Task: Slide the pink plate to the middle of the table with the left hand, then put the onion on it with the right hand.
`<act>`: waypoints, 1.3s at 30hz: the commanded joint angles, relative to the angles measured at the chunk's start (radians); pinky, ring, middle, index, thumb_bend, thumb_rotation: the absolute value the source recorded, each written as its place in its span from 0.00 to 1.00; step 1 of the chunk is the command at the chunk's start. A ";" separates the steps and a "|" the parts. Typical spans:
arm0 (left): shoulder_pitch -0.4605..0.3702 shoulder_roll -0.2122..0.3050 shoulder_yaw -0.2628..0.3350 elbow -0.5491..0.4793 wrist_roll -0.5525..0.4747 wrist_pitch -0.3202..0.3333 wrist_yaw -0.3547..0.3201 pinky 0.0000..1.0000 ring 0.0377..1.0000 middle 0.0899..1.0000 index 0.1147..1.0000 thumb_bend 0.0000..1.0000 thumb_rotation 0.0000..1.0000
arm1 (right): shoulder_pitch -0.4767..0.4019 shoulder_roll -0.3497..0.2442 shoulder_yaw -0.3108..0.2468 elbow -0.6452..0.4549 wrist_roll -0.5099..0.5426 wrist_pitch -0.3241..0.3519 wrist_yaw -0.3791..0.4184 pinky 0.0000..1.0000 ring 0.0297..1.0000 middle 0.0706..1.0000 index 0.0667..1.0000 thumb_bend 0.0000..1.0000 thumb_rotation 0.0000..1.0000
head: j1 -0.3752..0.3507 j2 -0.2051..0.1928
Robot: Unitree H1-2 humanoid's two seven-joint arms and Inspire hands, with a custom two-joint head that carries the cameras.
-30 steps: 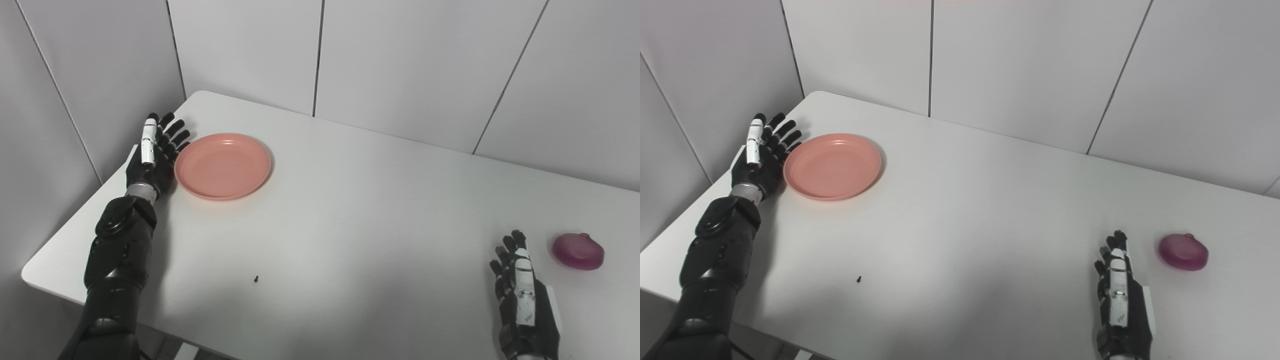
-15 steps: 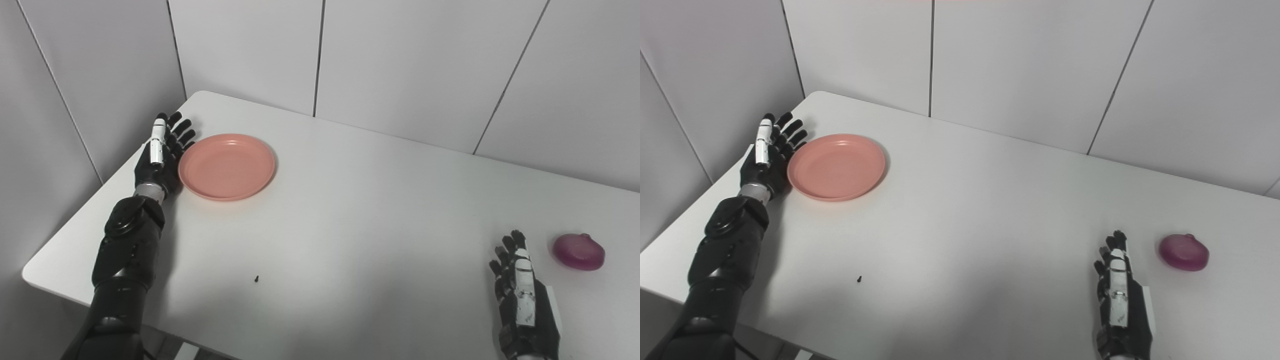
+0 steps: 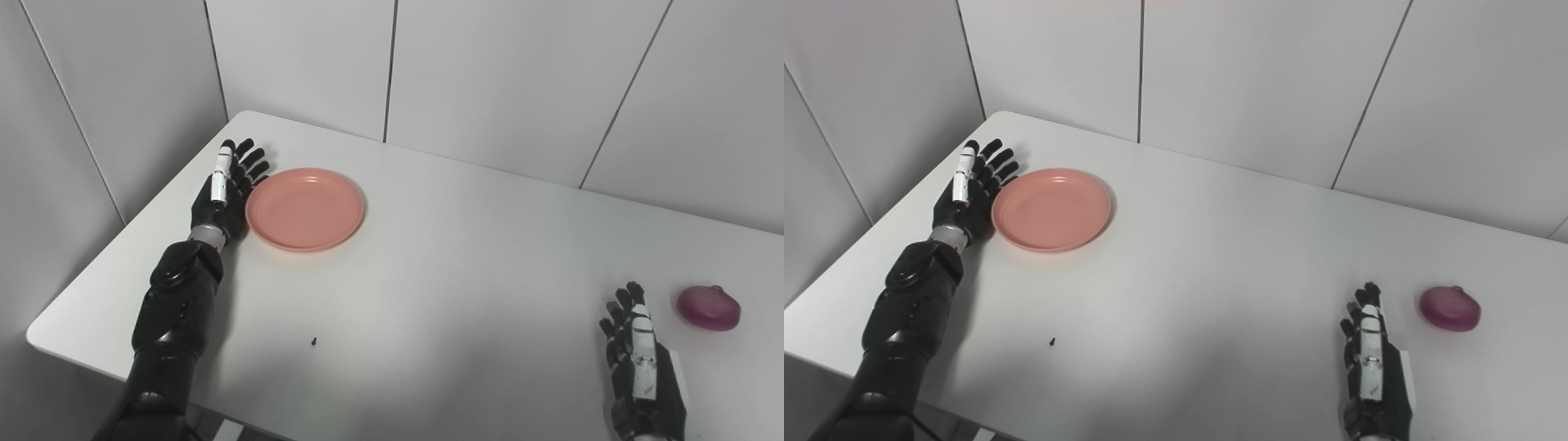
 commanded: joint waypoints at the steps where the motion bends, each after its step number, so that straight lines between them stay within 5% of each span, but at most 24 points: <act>1: -0.028 0.007 -0.005 -0.047 -0.005 0.016 -0.003 0.91 0.90 0.90 0.87 0.39 1.00 | 0.007 -0.009 0.001 -0.019 0.012 -0.029 0.007 1.00 1.00 1.00 1.00 0.10 1.00 | -0.003 0.004; 39: 0.041 -0.161 -0.121 -0.322 0.023 0.192 0.048 0.91 0.91 0.91 0.89 0.35 1.00 | 0.004 0.009 0.016 0.009 -0.015 -0.048 -0.006 1.00 1.00 1.00 1.00 0.14 1.00 | -0.084 0.032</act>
